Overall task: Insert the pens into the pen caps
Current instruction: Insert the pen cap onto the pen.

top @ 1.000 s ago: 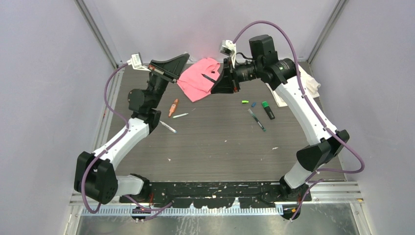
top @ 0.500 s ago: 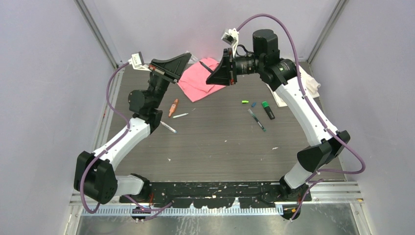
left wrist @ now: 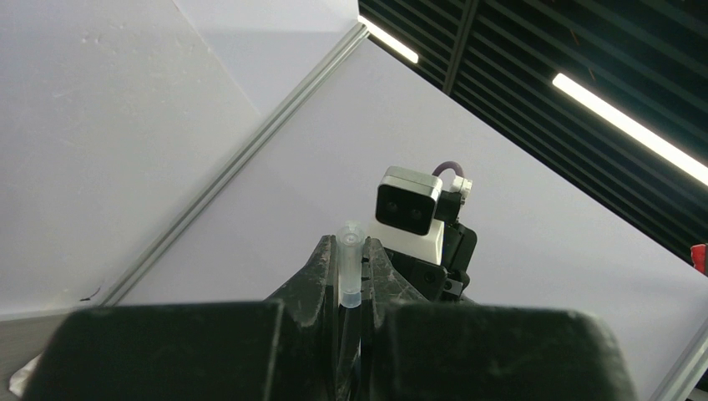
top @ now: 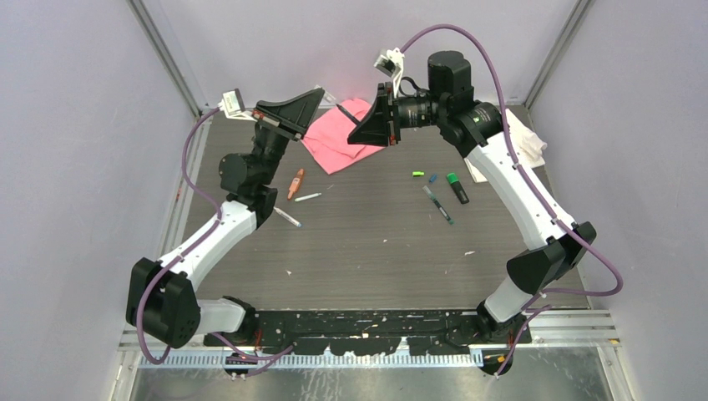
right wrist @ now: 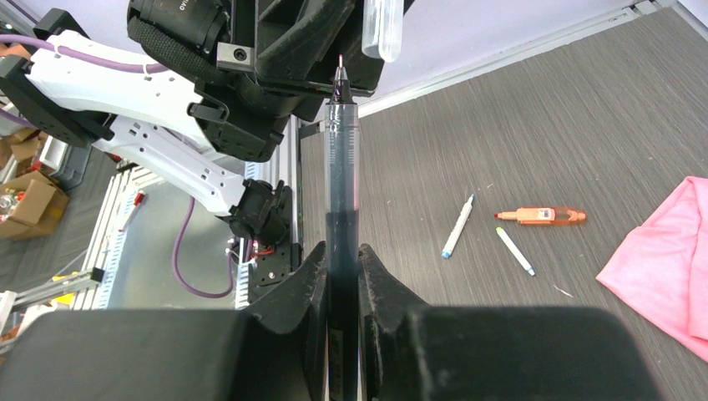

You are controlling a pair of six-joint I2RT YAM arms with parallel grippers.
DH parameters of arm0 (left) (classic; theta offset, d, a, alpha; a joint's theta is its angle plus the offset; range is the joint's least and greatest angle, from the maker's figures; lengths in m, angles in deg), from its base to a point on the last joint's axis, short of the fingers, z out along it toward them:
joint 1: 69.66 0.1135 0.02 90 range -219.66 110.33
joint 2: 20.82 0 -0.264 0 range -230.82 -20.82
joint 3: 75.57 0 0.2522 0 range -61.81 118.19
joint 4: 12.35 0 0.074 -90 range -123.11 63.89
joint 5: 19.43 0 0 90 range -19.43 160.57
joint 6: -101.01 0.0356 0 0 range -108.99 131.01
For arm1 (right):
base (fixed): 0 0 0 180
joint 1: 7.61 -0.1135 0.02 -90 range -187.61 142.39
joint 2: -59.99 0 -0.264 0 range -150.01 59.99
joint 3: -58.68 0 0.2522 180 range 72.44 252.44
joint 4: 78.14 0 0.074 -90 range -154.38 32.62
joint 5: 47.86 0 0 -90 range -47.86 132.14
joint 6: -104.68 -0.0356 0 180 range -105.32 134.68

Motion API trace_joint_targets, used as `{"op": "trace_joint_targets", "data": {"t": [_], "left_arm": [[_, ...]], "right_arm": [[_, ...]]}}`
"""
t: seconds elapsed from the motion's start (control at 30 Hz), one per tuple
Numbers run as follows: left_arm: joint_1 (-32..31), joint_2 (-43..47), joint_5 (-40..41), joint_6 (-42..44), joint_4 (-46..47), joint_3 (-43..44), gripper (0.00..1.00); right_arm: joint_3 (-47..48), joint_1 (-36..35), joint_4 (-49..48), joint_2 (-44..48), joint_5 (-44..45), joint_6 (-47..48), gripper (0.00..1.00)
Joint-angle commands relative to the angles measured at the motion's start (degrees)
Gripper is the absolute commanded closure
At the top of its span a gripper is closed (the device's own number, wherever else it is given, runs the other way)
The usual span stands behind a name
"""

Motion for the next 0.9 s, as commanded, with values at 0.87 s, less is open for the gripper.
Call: {"op": "trace_joint_targets", "data": {"t": [0.87], "left_arm": [[-1.53,1.08,3.53,0.25,4.45,0.18,0.99]], "right_arm": [[0.94,-0.50,-0.78,0.01,0.87,-0.46,0.99]]}}
